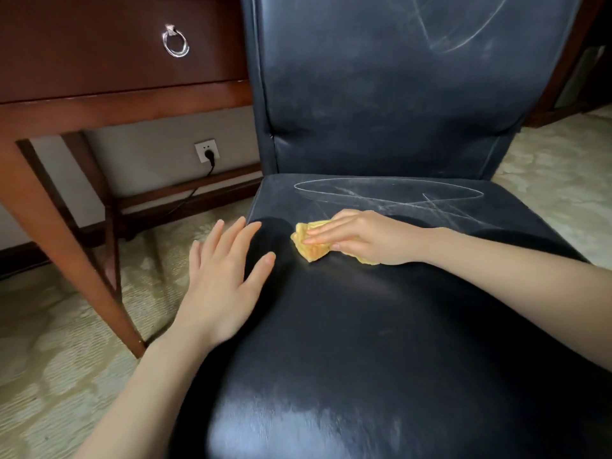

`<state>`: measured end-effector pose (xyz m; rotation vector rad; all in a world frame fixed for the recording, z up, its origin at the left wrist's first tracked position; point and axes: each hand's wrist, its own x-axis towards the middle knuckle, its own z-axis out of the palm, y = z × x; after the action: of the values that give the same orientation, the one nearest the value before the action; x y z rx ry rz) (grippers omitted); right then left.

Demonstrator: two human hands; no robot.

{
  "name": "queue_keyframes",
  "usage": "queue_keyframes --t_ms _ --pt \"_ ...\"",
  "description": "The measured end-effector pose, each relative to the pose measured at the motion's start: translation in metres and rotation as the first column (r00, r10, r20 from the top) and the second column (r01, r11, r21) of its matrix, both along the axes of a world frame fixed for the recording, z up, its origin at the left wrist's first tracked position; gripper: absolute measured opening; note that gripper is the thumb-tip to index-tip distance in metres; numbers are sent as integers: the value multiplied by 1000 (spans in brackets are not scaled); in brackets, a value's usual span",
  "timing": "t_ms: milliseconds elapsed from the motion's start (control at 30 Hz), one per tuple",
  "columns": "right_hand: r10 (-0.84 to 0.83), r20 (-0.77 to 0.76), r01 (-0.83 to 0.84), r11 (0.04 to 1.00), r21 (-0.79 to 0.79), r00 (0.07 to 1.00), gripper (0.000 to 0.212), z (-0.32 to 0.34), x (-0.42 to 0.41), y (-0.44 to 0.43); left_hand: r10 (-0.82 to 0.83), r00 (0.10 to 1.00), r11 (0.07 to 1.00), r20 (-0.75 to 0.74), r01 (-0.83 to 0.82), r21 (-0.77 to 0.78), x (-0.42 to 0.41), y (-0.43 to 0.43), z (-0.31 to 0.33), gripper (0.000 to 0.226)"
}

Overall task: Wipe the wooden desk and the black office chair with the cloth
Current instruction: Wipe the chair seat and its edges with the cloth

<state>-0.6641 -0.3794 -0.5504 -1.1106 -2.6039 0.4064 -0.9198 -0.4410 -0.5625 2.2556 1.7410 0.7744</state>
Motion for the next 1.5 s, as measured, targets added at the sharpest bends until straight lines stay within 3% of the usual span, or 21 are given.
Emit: queue_keyframes --t_ms 167,367,500,633,767,1000,1133,1267,1367,1500 --pt "-8 90 2 998 60 996 40 6 -38 78 24 973 981 230 22 -195 -12 19 -13 79" --pt "-107 60 101 991 87 992 37 -1 -84 131 15 974 987 225 22 -162 -10 13 -24 91" --pt "-139 135 123 985 121 981 34 -11 -104 146 43 957 986 287 5 -166 -14 17 -25 84" --pt "16 147 -43 982 182 989 32 -16 -116 118 130 884 978 449 -39 -207 -13 17 -21 70" --pt "105 155 -132 976 171 982 31 -18 -122 72 124 904 987 410 -69 -147 -13 15 -21 74" --pt "77 39 -80 992 98 996 38 -7 -77 -16 38 968 998 247 -22 -66 -12 1 -20 78" --pt "-79 91 75 996 47 993 41 -12 -27 -63 12 992 995 129 1 -100 -15 -2 -15 67" --pt "-240 77 239 971 21 968 42 -4 27 -104 33 990 988 135 -11 -155 -14 -2 -12 62" --pt "-405 151 415 909 -39 902 50 1 74 -119 28 986 985 163 1 -174 -12 -1 -13 61" --pt "-577 176 580 814 43 797 48 4 117 -108 28 979 984 201 8 -177 -13 -1 -15 59"
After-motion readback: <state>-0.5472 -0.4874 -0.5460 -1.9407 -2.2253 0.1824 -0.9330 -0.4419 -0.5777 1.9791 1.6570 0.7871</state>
